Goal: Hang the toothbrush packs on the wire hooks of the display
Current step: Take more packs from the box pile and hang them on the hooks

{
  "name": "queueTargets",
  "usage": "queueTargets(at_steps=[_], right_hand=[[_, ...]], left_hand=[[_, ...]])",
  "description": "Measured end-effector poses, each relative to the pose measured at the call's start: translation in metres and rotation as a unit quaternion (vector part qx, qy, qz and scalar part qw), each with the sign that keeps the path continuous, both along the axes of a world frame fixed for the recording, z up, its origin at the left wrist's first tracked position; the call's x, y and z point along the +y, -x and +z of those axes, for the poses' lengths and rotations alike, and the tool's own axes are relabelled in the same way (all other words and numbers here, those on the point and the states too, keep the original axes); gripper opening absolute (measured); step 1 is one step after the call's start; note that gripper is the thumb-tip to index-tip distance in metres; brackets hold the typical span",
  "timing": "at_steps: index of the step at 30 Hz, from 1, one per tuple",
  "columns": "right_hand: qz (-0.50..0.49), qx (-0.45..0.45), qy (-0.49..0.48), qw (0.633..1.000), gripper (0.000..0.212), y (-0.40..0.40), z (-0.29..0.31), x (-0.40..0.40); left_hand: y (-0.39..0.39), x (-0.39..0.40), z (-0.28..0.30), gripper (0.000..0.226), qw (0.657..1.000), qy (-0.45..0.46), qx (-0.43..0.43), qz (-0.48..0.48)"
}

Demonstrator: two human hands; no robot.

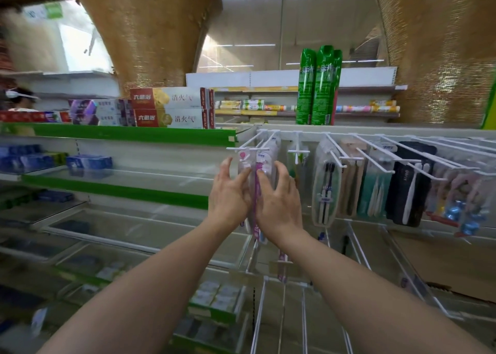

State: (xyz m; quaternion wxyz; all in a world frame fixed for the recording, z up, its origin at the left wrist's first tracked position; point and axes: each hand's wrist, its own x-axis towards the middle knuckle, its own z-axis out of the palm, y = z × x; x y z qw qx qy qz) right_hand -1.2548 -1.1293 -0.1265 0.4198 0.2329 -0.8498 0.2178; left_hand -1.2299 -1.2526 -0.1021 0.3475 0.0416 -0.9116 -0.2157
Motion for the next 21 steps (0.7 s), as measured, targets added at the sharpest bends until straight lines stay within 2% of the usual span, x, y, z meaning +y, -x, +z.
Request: queueTargets(at_steps=[3, 8, 15, 21], right_hand=[[0.022, 0.036, 0.024, 0.999, 0.038, 0.019, -0.002, -0.003], [0.044, 0.037, 0.029, 0.998, 0.047, 0.043, -0.001, -0.005], [0.055, 0.036, 0.036, 0.997, 0.056, 0.065, -0.003, -0.005], [0.045, 0.045, 0.051, 0.997, 0.058, 0.083, -0.003, -0.011]], left_hand=[[0.019, 0.000, 0.001, 0.048, 1.000, -0.017, -0.015, -0.002], [0.051, -0.004, 0.000, 0.057, 1.000, 0.015, -0.016, -0.012], [0.090, -0.013, -0.001, 0.053, 0.997, 0.060, -0.013, -0.040], [0.119, -0.024, 0.004, 0.066, 0.994, 0.074, -0.049, -0.055]])
